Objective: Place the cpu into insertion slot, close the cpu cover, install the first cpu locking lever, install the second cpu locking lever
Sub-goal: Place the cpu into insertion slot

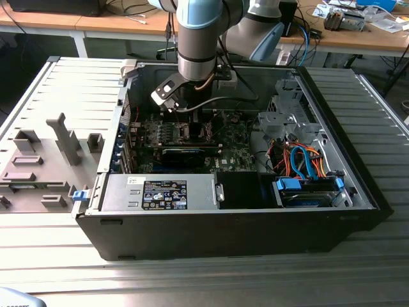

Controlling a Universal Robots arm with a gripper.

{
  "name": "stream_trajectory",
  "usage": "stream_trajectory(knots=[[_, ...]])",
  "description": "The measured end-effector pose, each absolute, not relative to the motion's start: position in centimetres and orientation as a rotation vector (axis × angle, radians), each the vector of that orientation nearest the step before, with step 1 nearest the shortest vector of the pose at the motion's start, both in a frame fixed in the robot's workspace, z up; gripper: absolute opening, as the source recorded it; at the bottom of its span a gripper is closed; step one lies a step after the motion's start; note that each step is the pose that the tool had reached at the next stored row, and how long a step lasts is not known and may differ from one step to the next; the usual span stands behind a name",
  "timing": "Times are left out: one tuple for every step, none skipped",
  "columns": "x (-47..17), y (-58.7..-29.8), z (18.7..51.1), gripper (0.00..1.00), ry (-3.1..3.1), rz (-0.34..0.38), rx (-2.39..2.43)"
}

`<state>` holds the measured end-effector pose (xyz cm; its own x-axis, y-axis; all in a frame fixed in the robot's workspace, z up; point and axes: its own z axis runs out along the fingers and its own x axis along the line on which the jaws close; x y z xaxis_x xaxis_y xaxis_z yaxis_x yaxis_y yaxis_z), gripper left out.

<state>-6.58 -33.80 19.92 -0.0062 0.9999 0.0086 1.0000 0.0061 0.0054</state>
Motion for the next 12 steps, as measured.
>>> stream_trajectory(knots=[[-6.58,-33.8,19.92,0.55,-2.225,-0.015,-2.215],[-6.58,-33.8,19.92,0.55,-2.224,-0.016,-2.216],[-6.58,-33.8,19.92,0.55,-2.222,-0.016,-2.218],[-6.58,-33.8,19.92,0.55,-2.219,-0.016,-2.22],[-6.58,-33.8,19.92,0.55,-2.216,-0.016,-2.223],[-6.57,-33.8,19.92,0.55,-2.216,-0.015,-2.224],[-6.55,-33.8,19.92,0.55,-2.216,-0.015,-2.224],[-6.52,-33.8,19.93,0.55,-2.216,-0.015,-2.224],[-6.49,-33.8,19.93,0.55,-2.216,-0.015,-2.224],[-6.46,-33.8,19.93,0.55,-2.216,-0.015,-2.224],[-6.46,-33.8,19.92,0.55,-2.215,-0.016,-2.224],[-6.45,-33.8,19.92,0.55,-2.216,-0.015,-2.224]])
